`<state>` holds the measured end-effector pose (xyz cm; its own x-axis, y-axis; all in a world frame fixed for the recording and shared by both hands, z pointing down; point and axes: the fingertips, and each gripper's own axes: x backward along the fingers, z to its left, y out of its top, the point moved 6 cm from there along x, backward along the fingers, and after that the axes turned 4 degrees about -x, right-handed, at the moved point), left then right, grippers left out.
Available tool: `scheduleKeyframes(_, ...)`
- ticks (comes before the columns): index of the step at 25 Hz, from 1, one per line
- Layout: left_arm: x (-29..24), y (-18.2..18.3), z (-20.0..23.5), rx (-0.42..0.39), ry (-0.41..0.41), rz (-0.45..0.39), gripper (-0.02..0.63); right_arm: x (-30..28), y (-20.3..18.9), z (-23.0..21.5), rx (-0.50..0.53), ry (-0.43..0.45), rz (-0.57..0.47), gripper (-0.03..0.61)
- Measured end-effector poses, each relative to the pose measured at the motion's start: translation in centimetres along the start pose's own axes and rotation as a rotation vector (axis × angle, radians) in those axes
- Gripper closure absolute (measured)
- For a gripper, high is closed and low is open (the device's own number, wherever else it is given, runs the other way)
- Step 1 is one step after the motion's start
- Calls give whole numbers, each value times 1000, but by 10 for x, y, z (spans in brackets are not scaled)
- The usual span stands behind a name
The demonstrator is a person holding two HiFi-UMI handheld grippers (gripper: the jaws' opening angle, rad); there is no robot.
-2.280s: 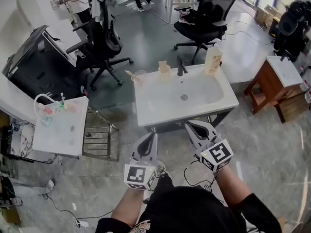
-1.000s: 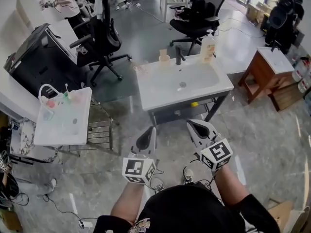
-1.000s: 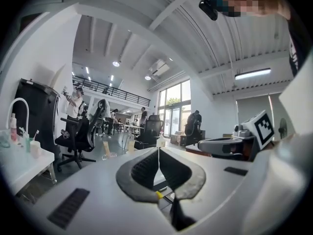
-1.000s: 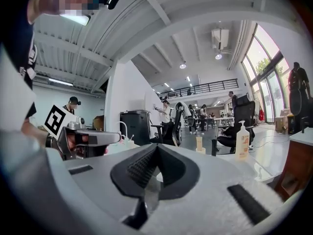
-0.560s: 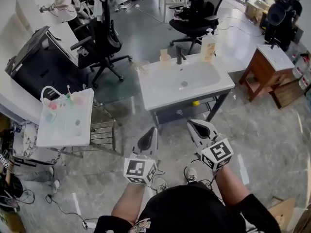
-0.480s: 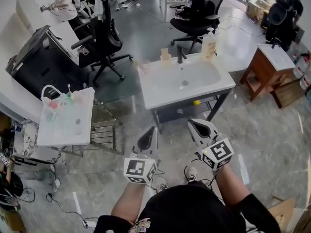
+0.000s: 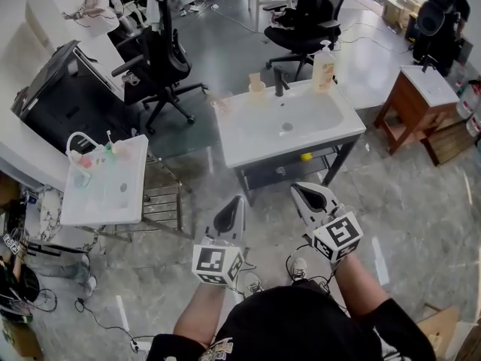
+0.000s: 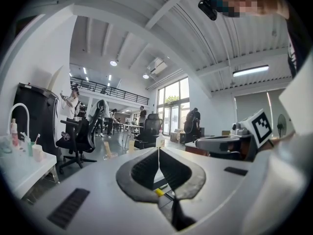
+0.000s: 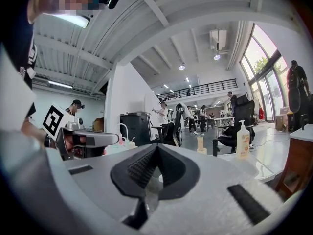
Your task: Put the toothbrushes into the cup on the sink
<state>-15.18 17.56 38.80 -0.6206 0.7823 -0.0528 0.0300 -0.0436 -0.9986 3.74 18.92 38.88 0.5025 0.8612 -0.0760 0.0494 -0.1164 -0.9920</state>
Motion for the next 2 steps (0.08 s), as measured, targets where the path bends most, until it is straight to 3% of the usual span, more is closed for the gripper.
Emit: scheduleKeyframes(2, 0, 1, -1, 1, 0, 0, 607, 2, 1, 0, -1, 0, 0, 572)
